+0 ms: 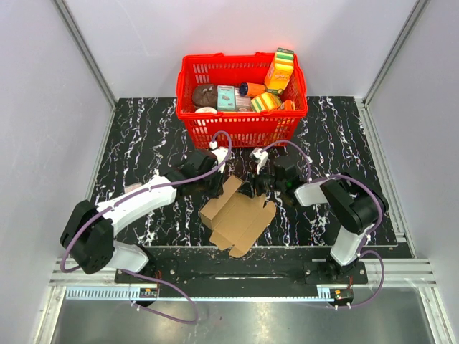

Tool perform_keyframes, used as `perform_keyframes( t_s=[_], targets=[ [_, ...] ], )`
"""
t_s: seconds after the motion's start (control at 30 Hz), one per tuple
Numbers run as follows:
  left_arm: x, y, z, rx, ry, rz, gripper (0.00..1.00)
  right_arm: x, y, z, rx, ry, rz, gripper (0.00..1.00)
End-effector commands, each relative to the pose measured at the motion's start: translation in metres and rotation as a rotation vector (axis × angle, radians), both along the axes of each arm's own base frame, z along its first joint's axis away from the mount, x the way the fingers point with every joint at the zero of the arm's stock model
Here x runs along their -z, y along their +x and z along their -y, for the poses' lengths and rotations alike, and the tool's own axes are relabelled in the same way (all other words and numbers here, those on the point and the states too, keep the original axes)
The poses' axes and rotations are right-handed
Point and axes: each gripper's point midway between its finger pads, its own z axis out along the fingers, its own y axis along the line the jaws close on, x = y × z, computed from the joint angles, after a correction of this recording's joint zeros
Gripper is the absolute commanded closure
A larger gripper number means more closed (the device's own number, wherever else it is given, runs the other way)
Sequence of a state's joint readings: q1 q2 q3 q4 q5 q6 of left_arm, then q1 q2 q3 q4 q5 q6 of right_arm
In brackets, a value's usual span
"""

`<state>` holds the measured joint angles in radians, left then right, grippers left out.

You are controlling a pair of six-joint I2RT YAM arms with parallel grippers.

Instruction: Fold the paper box

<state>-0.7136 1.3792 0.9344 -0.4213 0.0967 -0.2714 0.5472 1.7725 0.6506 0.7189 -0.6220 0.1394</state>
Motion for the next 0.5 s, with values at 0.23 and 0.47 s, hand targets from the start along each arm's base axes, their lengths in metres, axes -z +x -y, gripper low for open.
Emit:
perform_keyframes(
  t_s=[0.23,0.47],
  targets=[
    [-0.0089,0.0026,0.0144,0.017,-0.048,-0.009,0.93,-0.0184,0.0021,-0.0066,-0.004,0.090,0.047,0.64],
    [-0.0111,0.0036,0.0168,0.019,-0.059,-0.007,0.93,-0.0173,0.0006,-0.0046,0.011,0.104,0.039,0.79]
  ],
)
